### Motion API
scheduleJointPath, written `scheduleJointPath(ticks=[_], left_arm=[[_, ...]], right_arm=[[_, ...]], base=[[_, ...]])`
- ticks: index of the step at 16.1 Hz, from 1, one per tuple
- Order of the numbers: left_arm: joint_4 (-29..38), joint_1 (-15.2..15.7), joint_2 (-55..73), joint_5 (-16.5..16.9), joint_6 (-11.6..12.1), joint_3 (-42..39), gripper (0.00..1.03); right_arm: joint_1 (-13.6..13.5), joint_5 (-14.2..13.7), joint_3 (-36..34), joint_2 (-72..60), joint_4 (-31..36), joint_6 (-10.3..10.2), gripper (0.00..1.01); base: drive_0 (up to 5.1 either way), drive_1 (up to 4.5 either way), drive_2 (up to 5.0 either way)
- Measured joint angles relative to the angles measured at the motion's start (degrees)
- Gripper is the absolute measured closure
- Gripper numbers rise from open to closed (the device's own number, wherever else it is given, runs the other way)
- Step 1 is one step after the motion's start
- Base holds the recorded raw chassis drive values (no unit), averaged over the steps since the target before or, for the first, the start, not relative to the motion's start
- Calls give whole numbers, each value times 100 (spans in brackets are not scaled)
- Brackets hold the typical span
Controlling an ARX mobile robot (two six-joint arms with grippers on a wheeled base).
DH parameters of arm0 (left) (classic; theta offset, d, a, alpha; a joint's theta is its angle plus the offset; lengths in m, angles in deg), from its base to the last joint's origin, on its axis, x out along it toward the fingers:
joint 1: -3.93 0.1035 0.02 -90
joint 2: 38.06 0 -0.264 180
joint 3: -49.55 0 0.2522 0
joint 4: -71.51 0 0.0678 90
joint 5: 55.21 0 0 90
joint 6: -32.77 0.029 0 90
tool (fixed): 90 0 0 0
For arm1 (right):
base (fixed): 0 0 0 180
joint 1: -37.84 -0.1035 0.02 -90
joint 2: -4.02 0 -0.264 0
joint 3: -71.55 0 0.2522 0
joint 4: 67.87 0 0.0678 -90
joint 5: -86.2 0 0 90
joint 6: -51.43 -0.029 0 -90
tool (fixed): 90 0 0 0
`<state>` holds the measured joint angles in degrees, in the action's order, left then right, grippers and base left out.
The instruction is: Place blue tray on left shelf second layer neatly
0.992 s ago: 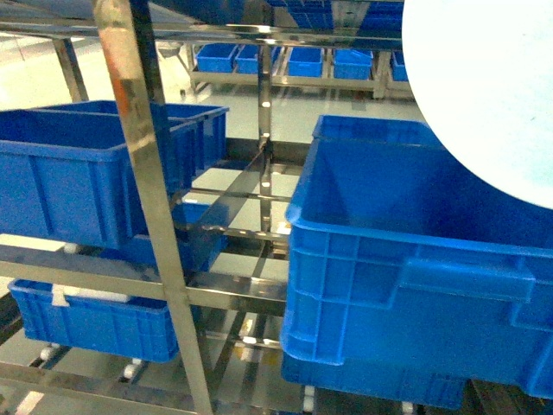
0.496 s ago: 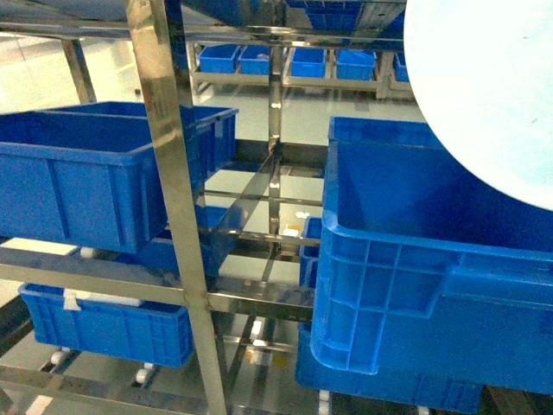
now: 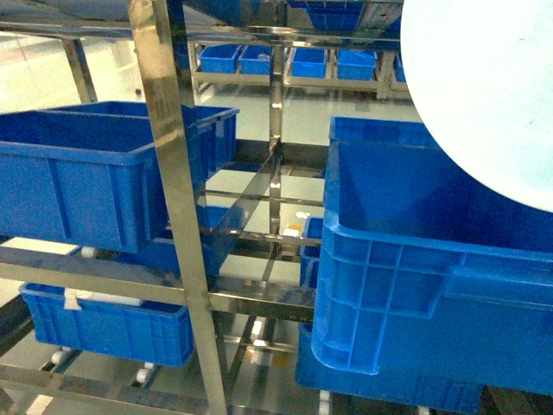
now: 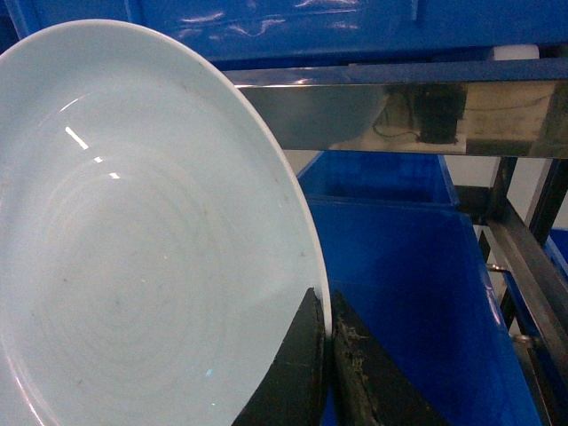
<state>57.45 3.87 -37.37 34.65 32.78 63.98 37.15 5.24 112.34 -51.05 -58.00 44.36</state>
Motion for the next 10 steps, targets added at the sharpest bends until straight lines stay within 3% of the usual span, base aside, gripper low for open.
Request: scheduleJointPath(ticks=[4,7,9,10], left_arm=[[2,0,0,0,0,0,5],[2,0,0,2,0,0,5],[2,0,0,0,2,0,5],[4,0,0,4,0,0,5]], right_arm=[[0,28,2,7,-35,-7,99],[-129,155,-15,166,-164,162,99],[-61,564,149,149,-925,-63,99],[9,839,385,24,-1445,-295,99]], base=[[-180,-180,-180],[-180,-180,-180],[-180,-180,-180],[-180,-180,-180]])
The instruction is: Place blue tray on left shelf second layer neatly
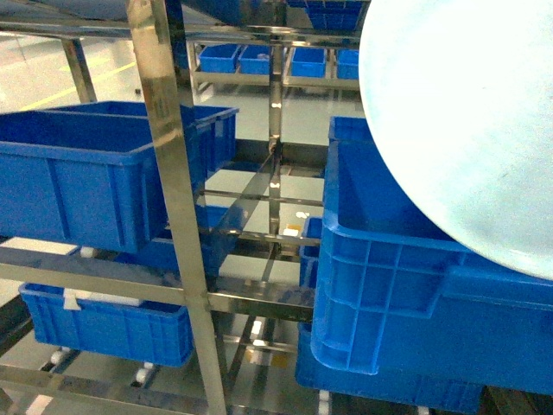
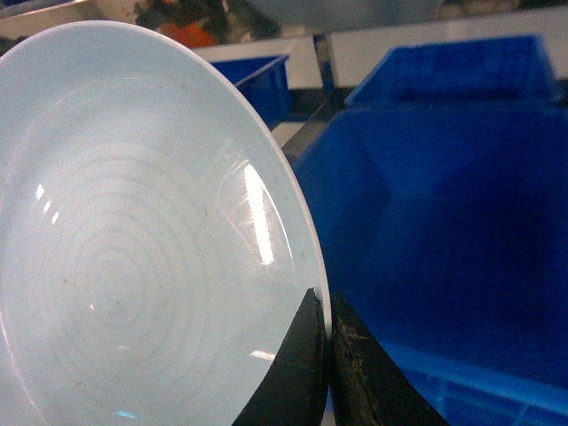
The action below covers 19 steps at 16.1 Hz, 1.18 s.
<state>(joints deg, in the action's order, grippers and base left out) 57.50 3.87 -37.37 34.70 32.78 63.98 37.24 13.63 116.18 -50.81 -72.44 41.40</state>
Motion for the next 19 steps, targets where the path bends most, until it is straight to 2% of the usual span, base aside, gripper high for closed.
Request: scheduleJointPath(ticks=[1,2,3,5,7,11,13,16,19], left_arm=[[-2,0,0,0,2,0,5],[-2,0,0,0,2,0,5],[0,0,0,0,0,0,5],[-2,0,0,0,0,0,5],[-2,0,0,0,2,0,5],[-2,0,0,0,0,0,5],[-2,0,0,2,2,0,5],[-2,0,0,2,2,0,5],[0,0,0,2,0,0,5]], right_arm=[[216,678,527,-350,-994,-551,99],[498,1226,981,-828,-1880,-903,99],[682,1410,1180,-1224,-2363,-999,99],[901,1648,1314,-1821,-2931,-1010,99],[1019,1567,1512,-2212,-2973,-986,99],[1056,1353,1969,-2778,-2662,-1040,99],[1106,1119,2304,-3241,-2500,-1311,99],[1204,955,2811,-3718,-2430,-1617,99],[1434,855,3067,-4024,-2555,-1926,99]], base=[[-180,-180,-180],[-180,-180,-180],[-180,-180,-180],[0,0,0],[0,0,0],[0,0,0],[0,0,0],[0,0,0],[0,0,0]])
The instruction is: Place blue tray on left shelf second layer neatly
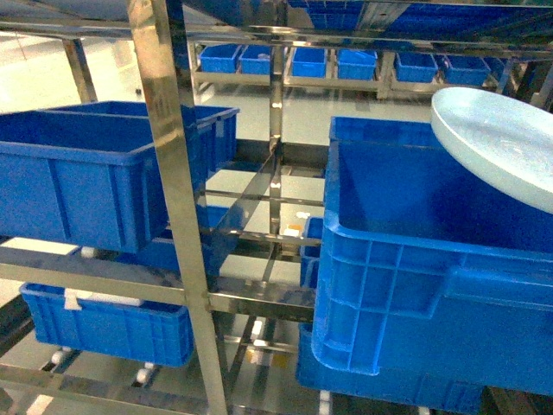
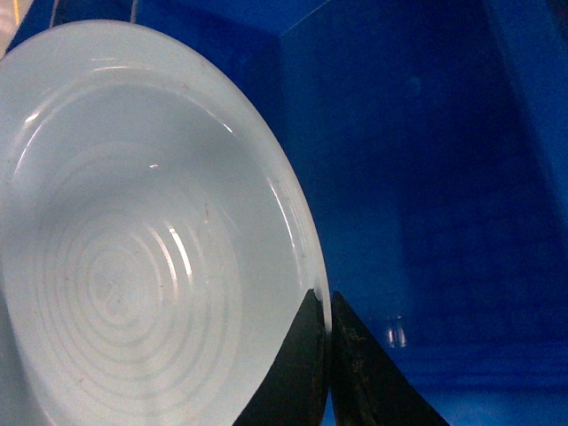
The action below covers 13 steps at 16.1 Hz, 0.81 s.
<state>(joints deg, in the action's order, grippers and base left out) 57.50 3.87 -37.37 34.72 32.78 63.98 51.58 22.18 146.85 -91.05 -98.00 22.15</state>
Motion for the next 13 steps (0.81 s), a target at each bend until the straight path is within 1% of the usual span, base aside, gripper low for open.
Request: scheduleJointPath(ticks=[3,4,5,6,9,11,12,13], left_arm=[[-2,0,0,2,2,0,5],[-2,0,0,0,0,0,5],[-2,0,0,0,0,0,5],[-2,0,0,0,2,0,5],[-2,0,0,2,2,0,5],[-2,0,0,2,0,0,5],[-2,0,0,2,0,0,5],[-2,0,0,2,2,0,5]], right_arm=[[146,-286,101,-273,98,-225,99],[179,-380,133,-367,146,-334,99],[223,-446,201,-520,236,-492,99],[240,-522,254,-625,330,-581,99],[216,-568,291,-693,365,-632,99],[122,-621,313,-699,463,-673,99],[66,-625,341,-699,621,-682,96],[20,-461,350,-697,669,-719,86]], base=[[0,0,0],[0,0,0],[0,0,0],[0,0,0],[0,0,0],[0,0,0],[0,0,0],[0,0,0]])
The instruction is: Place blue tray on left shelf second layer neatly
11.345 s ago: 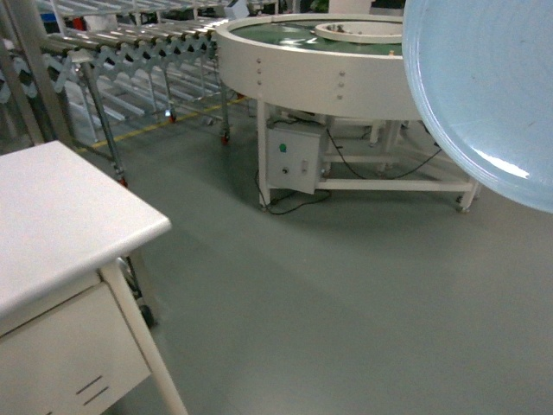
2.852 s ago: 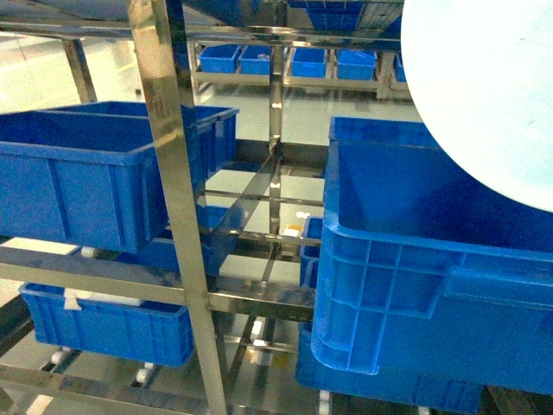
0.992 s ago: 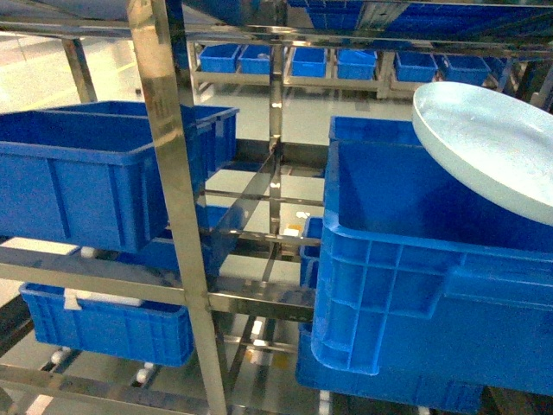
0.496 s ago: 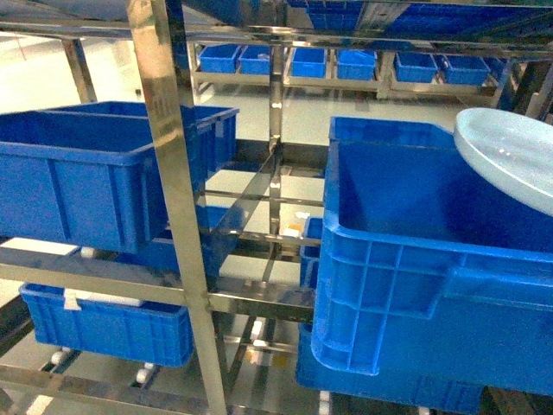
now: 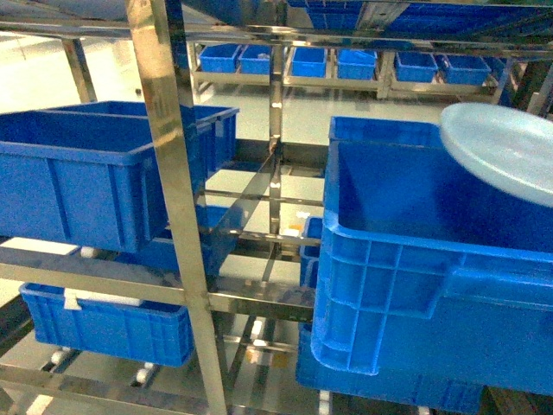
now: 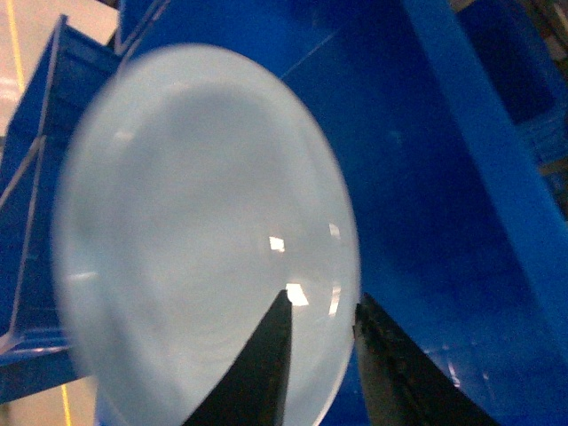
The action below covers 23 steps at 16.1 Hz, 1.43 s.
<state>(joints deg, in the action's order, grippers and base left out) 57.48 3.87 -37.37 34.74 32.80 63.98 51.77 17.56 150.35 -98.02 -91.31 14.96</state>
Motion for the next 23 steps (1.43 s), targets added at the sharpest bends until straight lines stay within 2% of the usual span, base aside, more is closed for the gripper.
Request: scheduleJointPath(ticks=[2,4,5,6,7,8,9,10,11,12,13,14,15,17,18,23], left_arm=[[0,0,0,0,0,0,5],[0,0,0,0,0,0,5],[2,0,0,0,0,0,5],[-2,0,0,0,0,0,5],[0,0,0,0,0,0,5],[0,0,0,0,0,0,5],[0,0,0,-2,-2,0,5],[0,0,0,-2,0,0,5],[2,0,0,2,0,0,5],[9,0,0,-9,-2,0,5],[-13,9,0,-11,-2,0,5],[-4,9,0,9,0,0,5],[0,4,0,9,0,0,5],[0,4,0,0,0,0,5],[0,4,0,7,0,0,5],[0,4,0,4,0,0,5]], right_arm=[[-11,328,-374,348,212,-109,60],[0,654,-1169,1154,278,-125,35],[-24,907,-1609,1729,68,-122,22],[-188,1202,-2081,2470,-302,-92,9],[-361,1386,-2385,3195,-772,24,1],[-525,1353,-2590,4041,-1307,293,4],[-516,1073,-2806,4798,-1362,601,3],[-483,748,-3104,5362,-901,1016,3],[-496,841,-3289,5508,-660,1440,3],[-920,-557,-4301,5928,1613,2369,18],[-1342,-1493,-4990,6240,2660,2962,31],[-1419,-2002,-5287,6411,3370,3305,46],[-1392,-2140,-5438,6699,3499,3488,64],[-1392,-2135,-5751,6999,3364,3567,90],[-1392,-2138,-5873,7184,3283,3602,99],[-1392,-2138,-6218,8037,2811,3611,99]], base=[[0,0,0],[0,0,0],[0,0,0],[0,0,0],[0,0,0],[0,0,0],[0,0,0],[0,0,0],[0,0,0],[0,0,0],[0,0,0],[0,0,0],[0,0,0],[0,0,0],[0,0,0],[0,0,0]])
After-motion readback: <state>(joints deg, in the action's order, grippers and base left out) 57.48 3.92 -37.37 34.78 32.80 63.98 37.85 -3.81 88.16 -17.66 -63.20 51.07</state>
